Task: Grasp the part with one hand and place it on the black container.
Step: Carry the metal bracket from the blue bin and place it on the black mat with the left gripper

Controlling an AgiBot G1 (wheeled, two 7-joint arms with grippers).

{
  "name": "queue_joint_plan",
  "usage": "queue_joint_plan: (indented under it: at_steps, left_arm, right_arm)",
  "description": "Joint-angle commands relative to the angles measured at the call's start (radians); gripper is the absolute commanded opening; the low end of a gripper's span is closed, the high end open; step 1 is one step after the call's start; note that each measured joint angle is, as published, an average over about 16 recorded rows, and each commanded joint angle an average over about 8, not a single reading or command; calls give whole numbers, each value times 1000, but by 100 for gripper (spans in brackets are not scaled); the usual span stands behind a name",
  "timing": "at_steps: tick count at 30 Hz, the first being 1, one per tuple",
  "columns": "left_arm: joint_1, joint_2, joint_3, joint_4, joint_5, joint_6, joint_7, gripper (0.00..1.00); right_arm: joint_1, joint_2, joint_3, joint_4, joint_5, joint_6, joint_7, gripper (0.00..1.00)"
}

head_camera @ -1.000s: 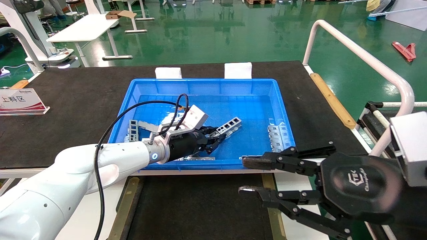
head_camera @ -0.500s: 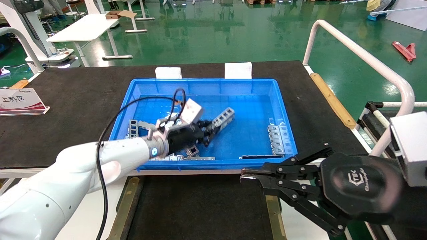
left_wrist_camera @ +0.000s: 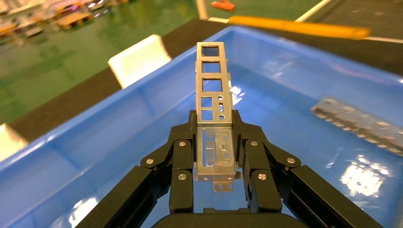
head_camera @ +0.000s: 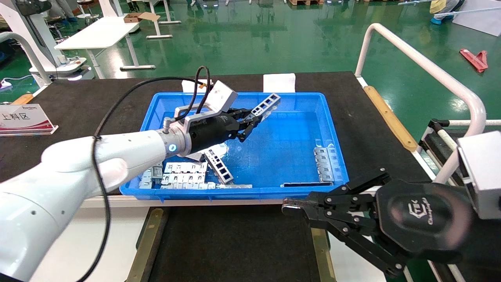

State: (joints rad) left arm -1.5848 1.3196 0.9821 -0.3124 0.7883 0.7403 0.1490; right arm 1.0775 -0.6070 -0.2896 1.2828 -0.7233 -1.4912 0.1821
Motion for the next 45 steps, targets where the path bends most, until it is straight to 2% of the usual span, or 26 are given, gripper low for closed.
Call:
queue_joint_plan:
  at_steps: [1,8,12,18,24,29,34,38,45]
  left_arm:
    - [-11,-8,-2,9,-9,41,13,0]
    - [-17,-85,-28,-15,-65,359,79,0]
    - [-18,-123,-36,-6,-85,493,103,0]
    - [-6,-185,-35,-26,-94,610,103,0]
    - [41,-262,-38,-126,-110,660,73,0]
    - [121,-338,-40,-275,-134,650,18,0]
    - [238,-421,-38,-480,-160,577,-41,0]
    - [353,-490,-33,-654,-175,461,-83,0]
    - [554,-585,-12,-906,-169,188,-128,0]
  right_arm:
    - [0,0,0,0,0,0,0,0]
    - [0,0,-1,0,0,0,0,0]
    - [0,0,-1,0,1,0,0,0]
    - [0,0,-1,0,1,1,-1,0]
    - [0,1,-2,0,1,1,-1,0]
    - [0,1,-2,0,1,1,-1,0]
    - [0,1,-2,0,1,1,-1,0]
    - [1,1,-2,0,2,1,-1,0]
    - [1,1,-3,0,2,1,-1,0]
